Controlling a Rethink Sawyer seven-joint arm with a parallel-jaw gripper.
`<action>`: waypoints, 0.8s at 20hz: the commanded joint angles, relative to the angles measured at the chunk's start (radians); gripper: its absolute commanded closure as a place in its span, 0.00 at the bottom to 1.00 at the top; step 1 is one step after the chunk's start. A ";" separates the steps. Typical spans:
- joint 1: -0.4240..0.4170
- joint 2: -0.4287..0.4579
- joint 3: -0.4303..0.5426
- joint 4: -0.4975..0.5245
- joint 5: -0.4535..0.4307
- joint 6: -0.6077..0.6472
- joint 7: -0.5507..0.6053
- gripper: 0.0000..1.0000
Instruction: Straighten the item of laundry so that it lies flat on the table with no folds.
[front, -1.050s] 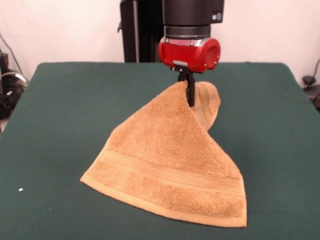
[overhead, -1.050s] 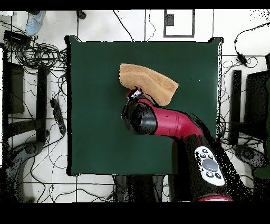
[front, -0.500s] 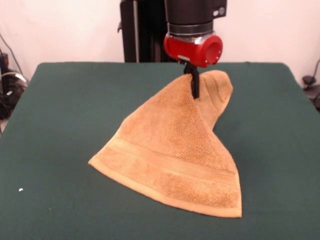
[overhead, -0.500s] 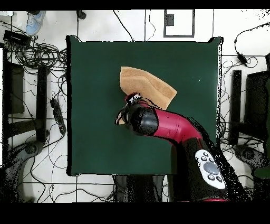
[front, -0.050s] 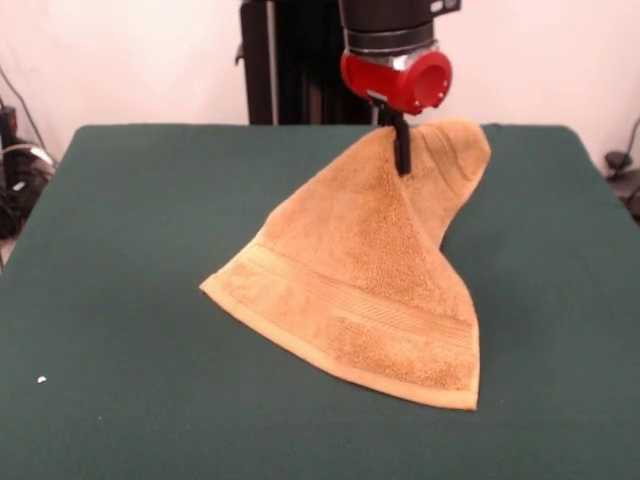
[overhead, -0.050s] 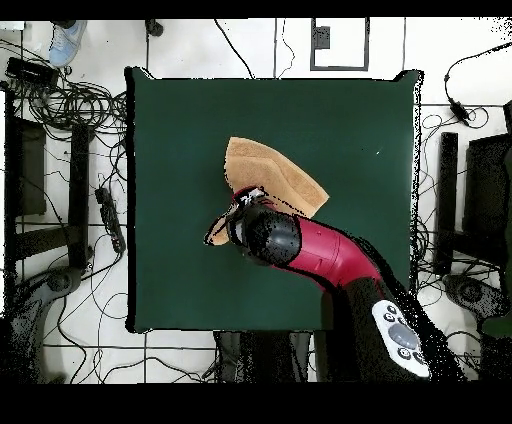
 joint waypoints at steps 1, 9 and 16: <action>-0.046 0.050 0.197 0.149 0.120 0.003 0.131 1.00; -0.070 0.098 0.256 0.161 0.138 -0.064 0.130 1.00; -0.088 0.102 0.277 0.165 0.124 -0.101 0.131 0.00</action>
